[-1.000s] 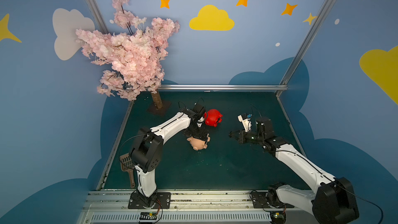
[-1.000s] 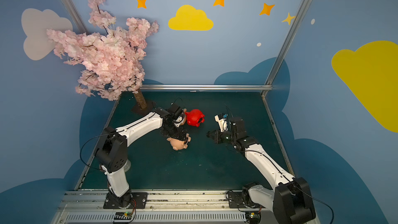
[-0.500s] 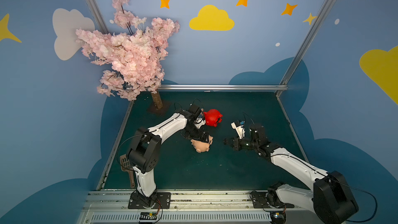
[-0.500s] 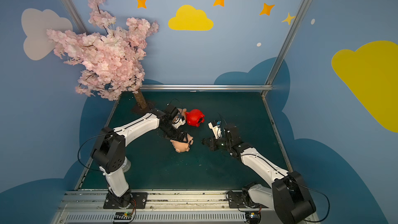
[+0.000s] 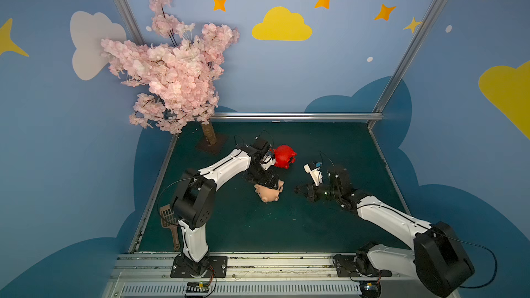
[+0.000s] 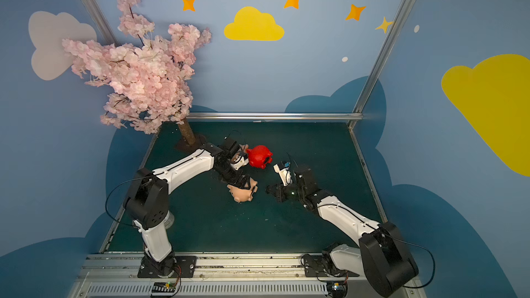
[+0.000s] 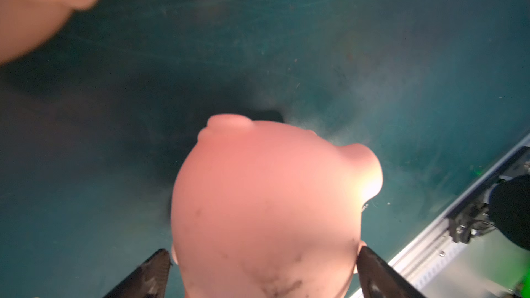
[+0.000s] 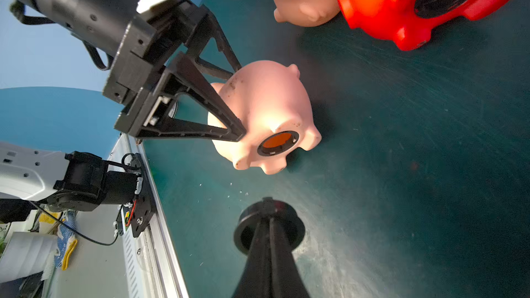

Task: Close piggy banks
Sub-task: Adjust the piggy bank at the center of the board.

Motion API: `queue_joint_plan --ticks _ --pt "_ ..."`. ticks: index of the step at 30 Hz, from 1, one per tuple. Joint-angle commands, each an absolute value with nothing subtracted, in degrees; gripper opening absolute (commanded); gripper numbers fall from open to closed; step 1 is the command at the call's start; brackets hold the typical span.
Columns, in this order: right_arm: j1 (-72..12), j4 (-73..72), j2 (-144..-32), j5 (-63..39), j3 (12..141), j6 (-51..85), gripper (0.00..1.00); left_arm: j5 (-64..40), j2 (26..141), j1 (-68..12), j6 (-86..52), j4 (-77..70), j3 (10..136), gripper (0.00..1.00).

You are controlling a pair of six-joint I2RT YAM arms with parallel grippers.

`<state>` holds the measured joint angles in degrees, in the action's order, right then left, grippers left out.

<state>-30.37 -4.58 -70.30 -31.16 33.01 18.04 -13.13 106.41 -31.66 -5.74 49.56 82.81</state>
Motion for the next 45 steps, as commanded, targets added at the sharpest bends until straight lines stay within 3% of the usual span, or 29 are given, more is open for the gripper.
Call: queue_joint_plan --ticks 1,18,27,45 --pt "-30.85 -5.08 -70.90 -30.67 33.37 17.65 0.00 -9.05 106.91 -32.75 -4.92 51.53 84.26 1.00" --pt "-31.58 -4.82 -69.34 -29.21 32.53 16.96 0.00 -11.72 108.94 -32.34 -5.36 50.47 83.76 0.98" --pt "-32.29 -6.81 -70.10 -29.77 31.59 17.67 0.00 -21.24 108.01 -31.52 -4.14 48.17 80.80 0.97" --pt "-38.56 -15.67 -74.77 -26.83 28.76 20.43 0.00 -25.42 106.93 -30.05 -4.51 45.50 77.80 1.00"
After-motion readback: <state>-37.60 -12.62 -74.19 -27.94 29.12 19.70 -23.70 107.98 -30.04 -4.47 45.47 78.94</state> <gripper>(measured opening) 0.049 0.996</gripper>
